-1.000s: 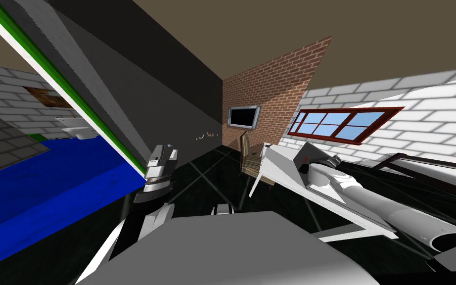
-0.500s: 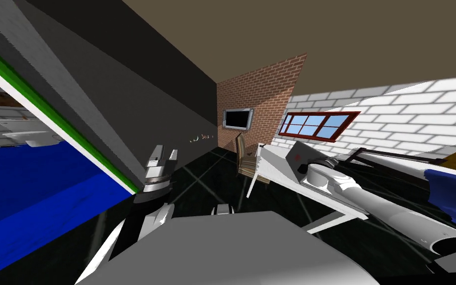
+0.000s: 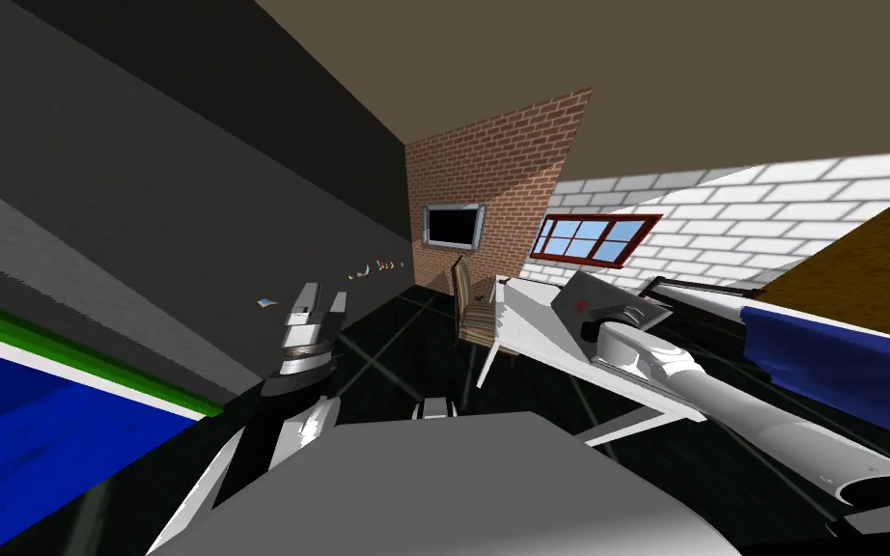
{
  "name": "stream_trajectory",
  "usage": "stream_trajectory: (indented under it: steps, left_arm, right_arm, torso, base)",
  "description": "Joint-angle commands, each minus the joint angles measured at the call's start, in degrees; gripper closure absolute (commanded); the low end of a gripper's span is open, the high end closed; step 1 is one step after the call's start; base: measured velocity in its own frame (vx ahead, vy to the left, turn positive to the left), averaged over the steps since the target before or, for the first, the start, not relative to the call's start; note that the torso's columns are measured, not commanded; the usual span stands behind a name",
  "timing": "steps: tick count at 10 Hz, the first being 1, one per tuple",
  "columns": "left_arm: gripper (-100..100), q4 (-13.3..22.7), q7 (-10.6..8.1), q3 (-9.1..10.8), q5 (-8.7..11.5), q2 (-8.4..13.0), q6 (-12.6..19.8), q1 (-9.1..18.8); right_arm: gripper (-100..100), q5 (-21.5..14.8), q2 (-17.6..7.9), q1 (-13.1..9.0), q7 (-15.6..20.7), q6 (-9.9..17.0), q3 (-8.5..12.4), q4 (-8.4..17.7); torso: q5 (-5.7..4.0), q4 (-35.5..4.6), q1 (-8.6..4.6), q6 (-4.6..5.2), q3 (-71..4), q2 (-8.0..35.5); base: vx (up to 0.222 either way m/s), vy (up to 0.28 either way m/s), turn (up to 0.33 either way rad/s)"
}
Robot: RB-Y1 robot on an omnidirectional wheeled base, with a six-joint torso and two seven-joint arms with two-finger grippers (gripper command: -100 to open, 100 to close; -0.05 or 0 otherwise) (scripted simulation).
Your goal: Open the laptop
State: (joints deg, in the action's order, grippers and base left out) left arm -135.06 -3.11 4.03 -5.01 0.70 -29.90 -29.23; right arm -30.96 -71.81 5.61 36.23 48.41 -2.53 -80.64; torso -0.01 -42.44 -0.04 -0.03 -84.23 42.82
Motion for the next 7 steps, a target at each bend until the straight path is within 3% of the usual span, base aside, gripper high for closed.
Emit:
stream_trajectory:
  steps: [1,3,4,5,7]
  left_arm:
    - [0,0.0,0.00,0.01,0.0,0.0,0.0,0.0]
    - [0,0.0,0.00,0.00,0.0,0.0,0.0,0.0]
    - [0,0.0,0.00,0.00,0.0,0.0,0.0,0.0]
    - [0,0.0,0.00,0.01,0.0,0.0,0.0,0.0]
    - [0,0.0,0.00,0.00,0.0,0.0,0.0,0.0]
  right_arm:
    - [100,-1.9,2.3,1.4,0.9,-4.2,3.0,-2.1]
    - [100,-1.9,2.3,1.4,0.9,-6.4,3.0,-2.1]
    - [100,-3.8,4.6,2.9,1.6,-8.6,5.7,-4.2]
    - [100,-3.8,4.6,2.9,1.6,-10.0,6.0,-4.2]
    - [100,-3.8,4.6,2.9,1.6,-12.0,6.0,-4.2]
  torso:
    - [0.01,0.1,0.03,0.14,-0.3,-0.5]
    - [0.05,0.2,0.14,-0.04,-0.4,-0.6]
    - [0.01,0.1,-0.01,-0.04,-0.2,-0.3]
    - [0.00,0.2,0.05,0.11,-0.4,-0.7]
    - [-0.01,0.2,-0.05,-0.03,-0.3,-0.5]
  base:
    - [0.214,0.039,-0.379]
    - [0.073,0.026,-0.130]
    - [0.185,0.040,-0.293]
    - [0.230,0.045,-0.380]
    - [0.070,0.010,-0.117]
